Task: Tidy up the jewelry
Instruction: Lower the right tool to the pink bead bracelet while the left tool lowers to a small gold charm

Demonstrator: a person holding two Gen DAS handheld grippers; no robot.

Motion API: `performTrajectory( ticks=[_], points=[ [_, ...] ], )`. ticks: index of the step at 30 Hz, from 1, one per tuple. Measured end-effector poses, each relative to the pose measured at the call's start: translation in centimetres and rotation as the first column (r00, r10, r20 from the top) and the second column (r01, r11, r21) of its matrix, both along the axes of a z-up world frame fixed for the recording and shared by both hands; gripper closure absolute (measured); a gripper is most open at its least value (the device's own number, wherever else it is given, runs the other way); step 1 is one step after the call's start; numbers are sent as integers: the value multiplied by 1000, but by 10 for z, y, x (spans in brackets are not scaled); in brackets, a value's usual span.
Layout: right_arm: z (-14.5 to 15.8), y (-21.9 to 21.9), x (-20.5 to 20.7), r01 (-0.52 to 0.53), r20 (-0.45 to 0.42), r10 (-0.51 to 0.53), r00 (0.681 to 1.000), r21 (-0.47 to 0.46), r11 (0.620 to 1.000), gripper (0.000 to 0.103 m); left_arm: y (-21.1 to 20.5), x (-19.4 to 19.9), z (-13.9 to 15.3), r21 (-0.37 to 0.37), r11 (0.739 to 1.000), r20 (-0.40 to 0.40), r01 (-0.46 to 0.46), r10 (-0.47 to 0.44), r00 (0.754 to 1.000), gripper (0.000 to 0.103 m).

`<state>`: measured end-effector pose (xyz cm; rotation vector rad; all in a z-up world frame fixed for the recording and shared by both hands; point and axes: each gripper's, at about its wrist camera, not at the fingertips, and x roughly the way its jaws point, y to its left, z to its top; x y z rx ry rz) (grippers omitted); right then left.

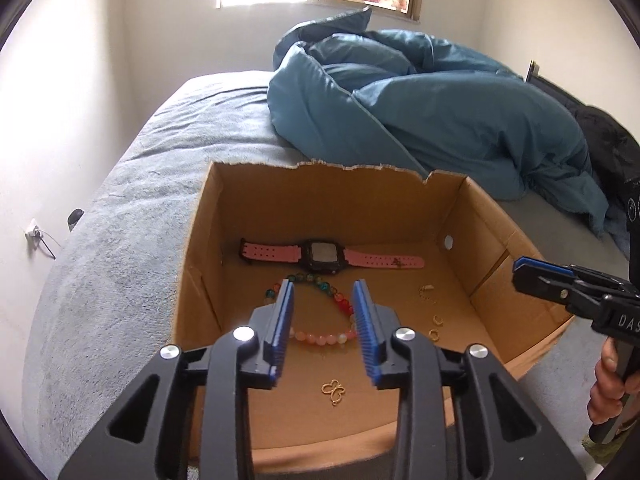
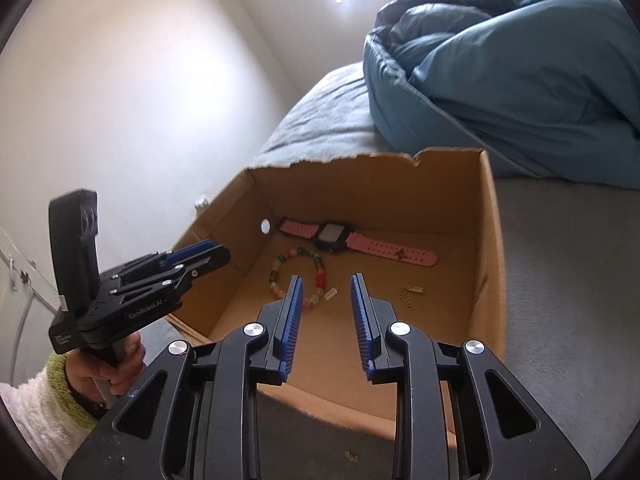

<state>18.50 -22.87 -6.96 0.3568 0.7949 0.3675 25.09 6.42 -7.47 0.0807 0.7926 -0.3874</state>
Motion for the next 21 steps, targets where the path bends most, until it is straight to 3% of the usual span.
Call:
performTrajectory(
  ticks=[12,21],
  points=[
    [43,-19,-73,64,99,-63,993,-9,998,68,14,-69,42,-45,999,84,13,-9,996,63],
    [33,-24,-134,115,80,-110,991,-59,992,67,9,-123,40,-34,999,19,-9,10,1000,62]
  ],
)
